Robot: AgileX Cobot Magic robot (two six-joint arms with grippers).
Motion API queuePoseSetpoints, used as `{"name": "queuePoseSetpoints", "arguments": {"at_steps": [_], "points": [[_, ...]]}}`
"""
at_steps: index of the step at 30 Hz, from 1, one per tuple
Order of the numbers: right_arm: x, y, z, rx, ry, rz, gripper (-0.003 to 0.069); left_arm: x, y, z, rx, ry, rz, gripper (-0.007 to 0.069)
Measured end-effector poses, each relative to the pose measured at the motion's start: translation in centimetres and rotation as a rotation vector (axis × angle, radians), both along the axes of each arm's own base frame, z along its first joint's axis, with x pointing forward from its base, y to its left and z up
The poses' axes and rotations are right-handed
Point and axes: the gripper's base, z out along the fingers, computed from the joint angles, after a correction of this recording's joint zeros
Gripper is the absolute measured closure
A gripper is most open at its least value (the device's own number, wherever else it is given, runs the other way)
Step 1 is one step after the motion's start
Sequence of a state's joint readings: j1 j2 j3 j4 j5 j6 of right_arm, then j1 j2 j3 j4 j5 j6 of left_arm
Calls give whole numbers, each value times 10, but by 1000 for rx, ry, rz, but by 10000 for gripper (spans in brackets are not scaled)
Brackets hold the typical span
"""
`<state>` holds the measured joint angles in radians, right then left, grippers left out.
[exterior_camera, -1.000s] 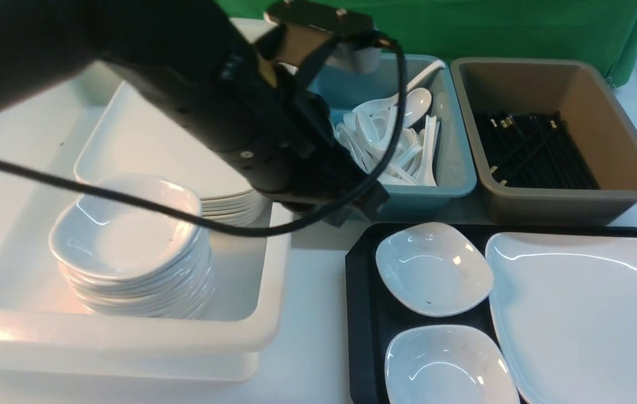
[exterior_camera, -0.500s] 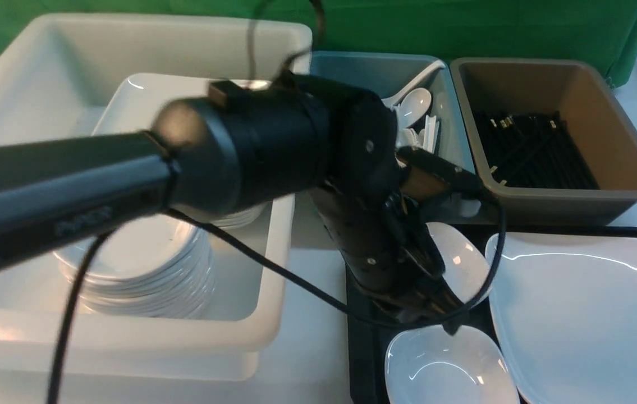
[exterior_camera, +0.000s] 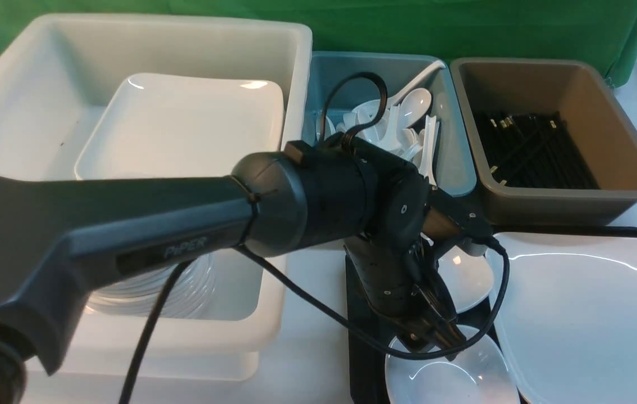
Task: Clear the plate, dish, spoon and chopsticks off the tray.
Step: Use the left arm to grab a small plate from the dinner plate
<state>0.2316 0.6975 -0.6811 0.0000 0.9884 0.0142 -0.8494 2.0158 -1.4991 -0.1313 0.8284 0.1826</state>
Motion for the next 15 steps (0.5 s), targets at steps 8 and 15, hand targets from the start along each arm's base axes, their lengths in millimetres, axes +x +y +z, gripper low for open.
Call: {"name": "queuePoseSetpoints", "arguments": {"at_steps": [8, 15], "points": [[1, 0, 1, 1, -17, 5, 642, 2, -3, -18, 22, 23, 3, 170], [2, 0, 1, 2, -24, 5, 642, 3, -5, -32, 35, 45, 8, 233]]}}
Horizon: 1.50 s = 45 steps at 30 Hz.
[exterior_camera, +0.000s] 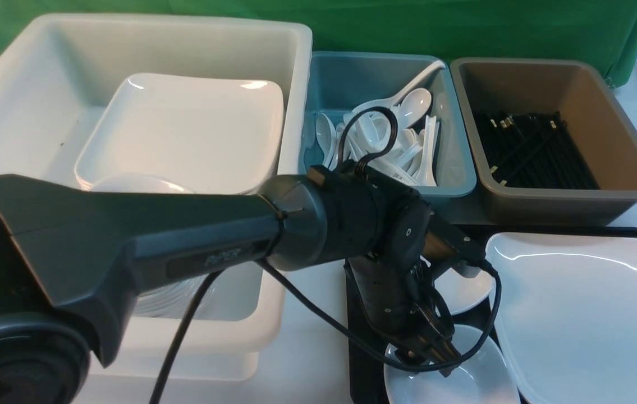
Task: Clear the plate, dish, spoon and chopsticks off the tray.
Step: Use the left arm to grab a small plate from the dinner plate, then use the left arm to put the small plate into the large storage box on the left
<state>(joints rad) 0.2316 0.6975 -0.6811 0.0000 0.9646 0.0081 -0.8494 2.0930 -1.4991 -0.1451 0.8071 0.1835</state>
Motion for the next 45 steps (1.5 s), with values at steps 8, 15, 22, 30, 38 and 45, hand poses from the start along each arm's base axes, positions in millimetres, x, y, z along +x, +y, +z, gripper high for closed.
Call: {"name": "queuePoseSetpoints", "arguments": {"at_steps": [8, 15, 22, 30, 38, 45], "points": [[1, 2, 1, 3, -13, 33, 642, -1, -3, 2, -22, 23, 17, 418], [0, 18, 5, 106, -60, 210, 642, -2, -2, 9, -21, 25, 16, 433], [-3, 37, 13, 252, -129, 417, 642, -3, 0, 55, -42, -8, -10, 582], [-3, 40, 23, 273, -176, 448, 642, -6, 5, 95, -56, -46, -29, 594], [-5, 49, 69, 349, -330, 551, 642, 7, 28, 143, -101, -64, 31, 594], [16, 59, 109, 396, -382, 604, 642, 26, 121, 235, -318, -164, 302, 594]]}}
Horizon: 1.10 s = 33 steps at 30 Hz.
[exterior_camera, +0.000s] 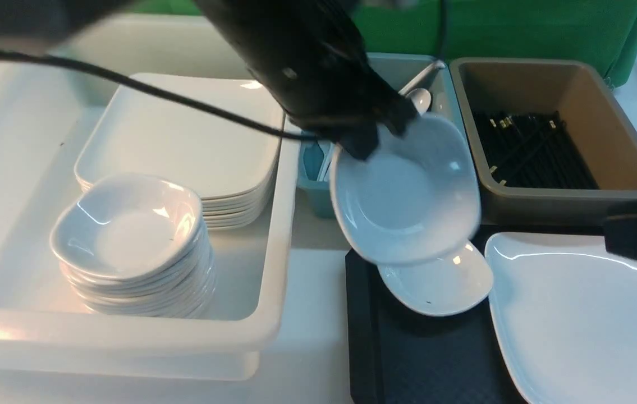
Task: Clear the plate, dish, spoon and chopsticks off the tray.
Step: Use the left arm to put the small plate into the large storage box on the left
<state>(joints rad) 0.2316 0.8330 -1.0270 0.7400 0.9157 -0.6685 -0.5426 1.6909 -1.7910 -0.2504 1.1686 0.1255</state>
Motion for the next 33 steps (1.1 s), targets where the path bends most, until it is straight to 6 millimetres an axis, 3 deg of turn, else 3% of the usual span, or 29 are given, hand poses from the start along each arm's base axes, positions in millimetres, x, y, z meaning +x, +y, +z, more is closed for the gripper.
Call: {"name": "queuePoseSetpoints", "arguments": {"at_steps": [3, 6, 9, 10, 11, 12, 15, 22, 28, 33], "points": [[16, 10, 7, -11, 24, 52, 642, -4, 58, 30, -45, -56, 153, 594], [29, 28, 7, -23, 49, 134, 642, -13, 112, 38, -74, -63, 308, 594], [37, 45, 5, -33, 52, 195, 642, -24, 145, 35, -87, -54, 413, 594], [43, 64, 1, -46, 58, 252, 642, -33, 171, 23, -98, -47, 516, 594], [43, 64, 1, -46, 58, 252, 642, -34, 174, 25, -101, -53, 526, 594], [46, 83, -5, -61, 65, 302, 642, -43, 195, 9, -115, -43, 622, 594], [49, 107, -14, -78, 68, 353, 642, -55, 218, -16, -133, -30, 695, 594], [57, 129, -30, -103, 97, 382, 642, -52, 218, -60, -237, 51, 694, 594], [60, 131, -30, -95, 76, 366, 642, -43, 220, -81, -201, 103, 673, 586], [61, 131, -29, -93, 69, 361, 642, -40, 223, -85, -171, 108, 673, 471]]}}
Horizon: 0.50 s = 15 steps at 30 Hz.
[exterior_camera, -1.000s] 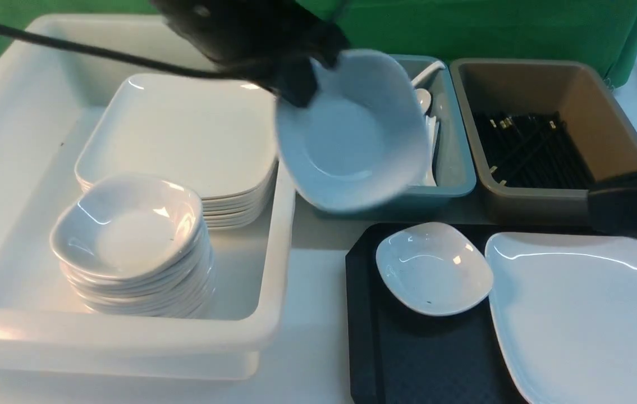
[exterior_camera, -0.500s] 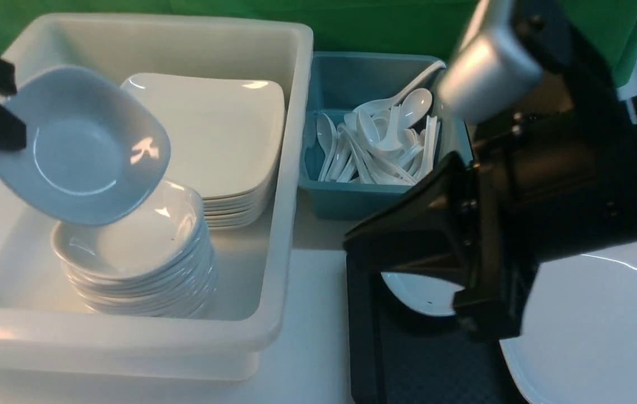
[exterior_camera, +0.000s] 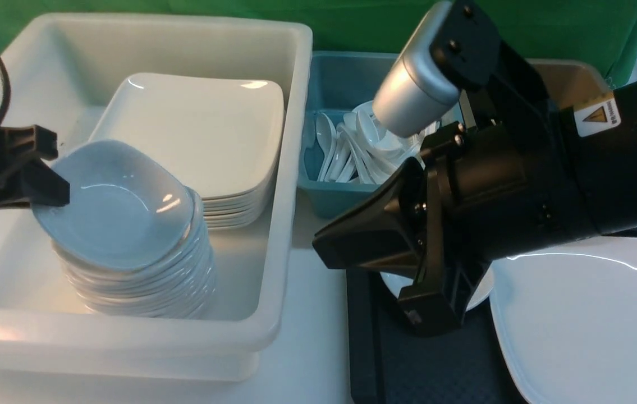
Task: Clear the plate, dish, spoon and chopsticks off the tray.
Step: Use the left arm to put the small plate into the large storage box on the left
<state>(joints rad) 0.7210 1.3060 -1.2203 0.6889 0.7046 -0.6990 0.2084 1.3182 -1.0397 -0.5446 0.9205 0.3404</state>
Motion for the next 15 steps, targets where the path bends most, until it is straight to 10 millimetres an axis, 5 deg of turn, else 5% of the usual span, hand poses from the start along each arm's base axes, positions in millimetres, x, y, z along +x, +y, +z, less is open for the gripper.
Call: {"name": "queuePoseSetpoints", "arguments": {"at_steps": [5, 8, 12, 15], "points": [[1, -3, -1, -36, -26, -10, 642, 0, 4, 2, 69, 3, -17, 264], [3, -17, 3, -110, -66, -99, 639, 0, 9, 23, 152, -21, -31, 164], [3, -41, 19, -157, -126, -240, 636, 1, 10, 57, 174, -115, -24, 141], [-2, -66, 32, -198, -140, -329, 632, -1, -2, 83, 131, -196, -56, 197]]}}
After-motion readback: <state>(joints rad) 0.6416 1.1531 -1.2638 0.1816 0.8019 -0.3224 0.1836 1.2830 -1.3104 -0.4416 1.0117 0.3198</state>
